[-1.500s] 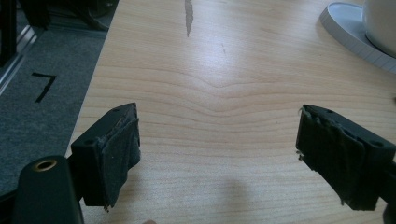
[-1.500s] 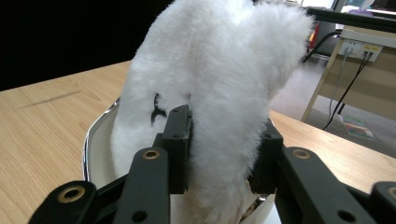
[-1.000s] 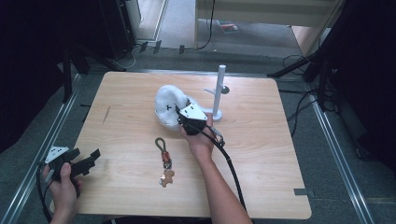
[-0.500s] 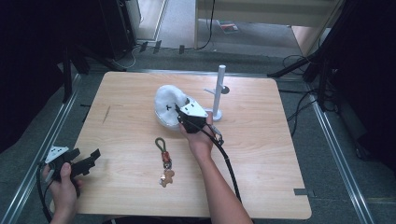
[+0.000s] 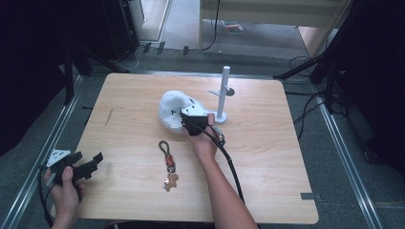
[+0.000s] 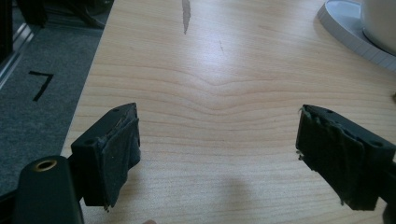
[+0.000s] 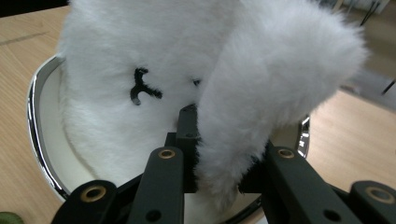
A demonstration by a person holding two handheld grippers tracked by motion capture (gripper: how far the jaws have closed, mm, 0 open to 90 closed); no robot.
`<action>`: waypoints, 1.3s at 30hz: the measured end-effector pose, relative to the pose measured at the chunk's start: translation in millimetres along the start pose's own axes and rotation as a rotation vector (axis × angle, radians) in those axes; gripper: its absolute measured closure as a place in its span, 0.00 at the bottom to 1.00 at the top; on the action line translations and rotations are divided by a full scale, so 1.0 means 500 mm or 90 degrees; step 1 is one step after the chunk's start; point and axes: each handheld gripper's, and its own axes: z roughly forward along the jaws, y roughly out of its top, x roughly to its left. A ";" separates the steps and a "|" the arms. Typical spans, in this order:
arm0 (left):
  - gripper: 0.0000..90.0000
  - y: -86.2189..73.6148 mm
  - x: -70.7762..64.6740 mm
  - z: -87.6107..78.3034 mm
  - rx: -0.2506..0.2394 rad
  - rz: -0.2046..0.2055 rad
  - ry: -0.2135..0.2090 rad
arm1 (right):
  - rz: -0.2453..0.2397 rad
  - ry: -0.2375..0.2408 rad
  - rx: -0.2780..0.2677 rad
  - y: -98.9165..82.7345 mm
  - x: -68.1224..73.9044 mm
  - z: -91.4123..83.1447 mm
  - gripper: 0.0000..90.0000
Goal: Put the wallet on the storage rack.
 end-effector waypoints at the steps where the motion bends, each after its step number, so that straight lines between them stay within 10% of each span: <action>1: 0.16 0.000 0.001 0.000 -0.001 0.000 0.000 | 0.008 0.001 -0.001 0.002 0.000 -0.003 0.82; 8: 0.16 0.000 0.001 0.000 0.001 -0.001 -0.001 | 0.056 0.035 -0.052 0.019 -0.011 -0.031 0.48; 20: 0.16 0.000 0.000 0.000 -0.001 0.000 0.001 | 0.065 0.023 -0.082 0.033 -0.038 -0.056 0.84; 39: 0.16 0.000 0.000 0.000 0.000 0.000 0.001 | 0.083 0.037 -0.061 0.011 -0.027 -0.175 0.47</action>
